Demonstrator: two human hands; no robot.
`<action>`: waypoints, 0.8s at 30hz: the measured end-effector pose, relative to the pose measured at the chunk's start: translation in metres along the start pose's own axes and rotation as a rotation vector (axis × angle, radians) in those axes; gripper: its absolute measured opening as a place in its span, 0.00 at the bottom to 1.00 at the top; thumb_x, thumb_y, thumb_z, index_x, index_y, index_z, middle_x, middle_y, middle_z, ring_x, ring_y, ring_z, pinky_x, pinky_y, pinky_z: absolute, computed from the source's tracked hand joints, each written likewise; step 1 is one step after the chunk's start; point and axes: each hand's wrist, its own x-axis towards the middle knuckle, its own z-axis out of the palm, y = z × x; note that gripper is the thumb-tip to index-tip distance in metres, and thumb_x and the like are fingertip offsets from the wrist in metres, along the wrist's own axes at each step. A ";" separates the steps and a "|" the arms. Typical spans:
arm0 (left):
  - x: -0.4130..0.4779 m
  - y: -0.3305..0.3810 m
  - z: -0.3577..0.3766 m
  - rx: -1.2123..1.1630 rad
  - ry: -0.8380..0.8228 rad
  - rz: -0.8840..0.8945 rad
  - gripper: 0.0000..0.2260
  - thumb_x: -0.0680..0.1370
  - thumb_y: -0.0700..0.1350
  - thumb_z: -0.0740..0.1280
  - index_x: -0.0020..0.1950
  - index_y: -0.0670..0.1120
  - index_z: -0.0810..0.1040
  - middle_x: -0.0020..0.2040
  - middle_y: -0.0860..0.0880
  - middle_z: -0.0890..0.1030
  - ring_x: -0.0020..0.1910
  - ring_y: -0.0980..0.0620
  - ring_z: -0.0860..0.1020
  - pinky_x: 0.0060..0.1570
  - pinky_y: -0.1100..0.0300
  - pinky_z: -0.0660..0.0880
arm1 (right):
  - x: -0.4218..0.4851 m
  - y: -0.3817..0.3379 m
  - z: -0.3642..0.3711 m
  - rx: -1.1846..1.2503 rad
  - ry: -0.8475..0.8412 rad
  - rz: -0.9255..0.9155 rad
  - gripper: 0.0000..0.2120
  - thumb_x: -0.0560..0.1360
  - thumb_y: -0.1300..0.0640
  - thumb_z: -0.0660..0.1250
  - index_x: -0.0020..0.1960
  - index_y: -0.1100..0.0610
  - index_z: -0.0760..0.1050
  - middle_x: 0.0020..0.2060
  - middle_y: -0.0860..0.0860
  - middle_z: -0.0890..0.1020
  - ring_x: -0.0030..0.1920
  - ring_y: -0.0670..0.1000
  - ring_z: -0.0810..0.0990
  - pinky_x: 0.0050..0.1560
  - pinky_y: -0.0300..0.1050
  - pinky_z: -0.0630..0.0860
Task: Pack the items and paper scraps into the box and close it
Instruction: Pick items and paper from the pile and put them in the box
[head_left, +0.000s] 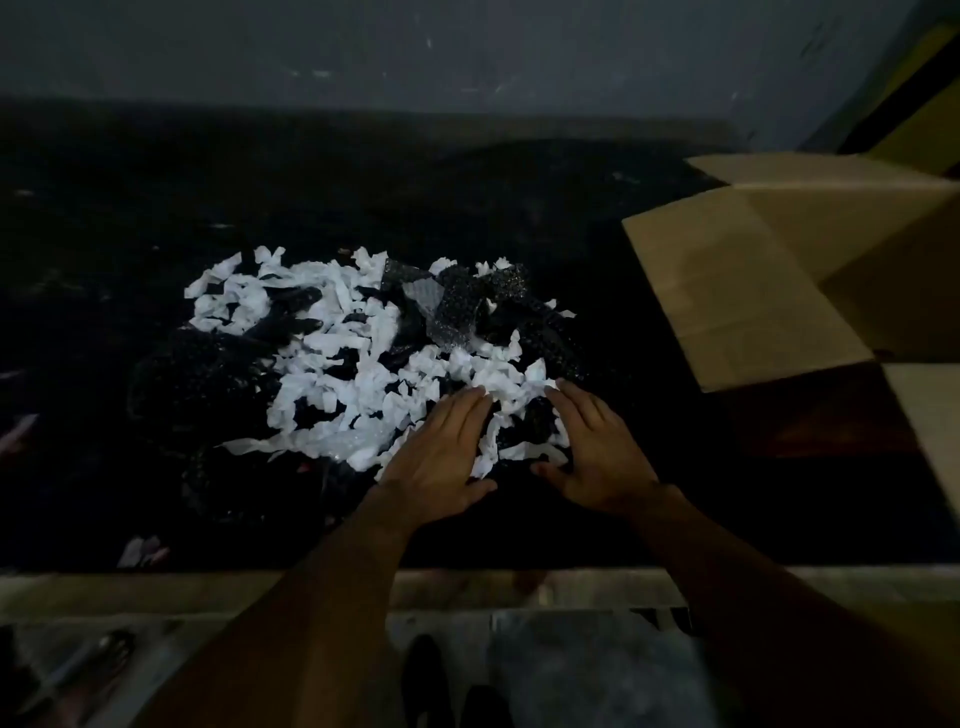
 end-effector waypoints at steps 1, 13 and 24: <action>0.004 -0.002 0.003 0.004 0.010 0.022 0.44 0.73 0.61 0.66 0.77 0.40 0.49 0.78 0.42 0.51 0.77 0.45 0.49 0.75 0.50 0.51 | 0.005 0.002 0.003 0.004 -0.014 -0.017 0.46 0.69 0.32 0.60 0.78 0.53 0.49 0.77 0.52 0.54 0.76 0.56 0.54 0.74 0.56 0.57; 0.031 -0.011 0.021 -0.053 0.001 -0.072 0.42 0.74 0.56 0.60 0.78 0.43 0.40 0.73 0.44 0.59 0.71 0.48 0.58 0.68 0.54 0.64 | 0.037 0.014 0.041 0.022 0.027 -0.069 0.39 0.73 0.34 0.57 0.78 0.53 0.53 0.73 0.52 0.64 0.74 0.57 0.59 0.71 0.58 0.61; 0.036 -0.024 0.032 0.034 0.009 -0.069 0.30 0.73 0.58 0.56 0.69 0.43 0.67 0.79 0.43 0.48 0.77 0.45 0.46 0.65 0.49 0.67 | 0.044 0.019 0.047 0.015 0.136 -0.107 0.27 0.72 0.37 0.64 0.64 0.53 0.72 0.75 0.52 0.61 0.73 0.58 0.62 0.66 0.51 0.65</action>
